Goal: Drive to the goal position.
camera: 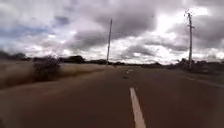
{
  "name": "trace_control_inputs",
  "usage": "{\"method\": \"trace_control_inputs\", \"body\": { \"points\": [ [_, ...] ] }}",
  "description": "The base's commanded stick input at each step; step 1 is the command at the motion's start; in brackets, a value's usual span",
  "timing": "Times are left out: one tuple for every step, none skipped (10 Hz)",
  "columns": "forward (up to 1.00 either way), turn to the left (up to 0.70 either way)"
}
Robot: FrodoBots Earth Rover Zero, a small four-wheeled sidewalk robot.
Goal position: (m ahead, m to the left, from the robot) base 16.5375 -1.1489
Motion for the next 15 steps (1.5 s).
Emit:
{"method": "trace_control_inputs", "body": {
  "points": [
    [1.00,0.04],
    [1.00,0.04],
    [1.00,0.04],
    [1.00,-0.12],
    [1.00,-0.33],
    [1.00,-0.36],
    [1.00,-0.36],
    [1.00,-0.36],
    [1.00,-0.36],
    [1.00,-0.36],
    [1.00,-0.36],
    [1.00,-0.36],
    [1.00,-0.36],
    [1.00,-0.36],
    [1.00,-0.36]
  ]
}}
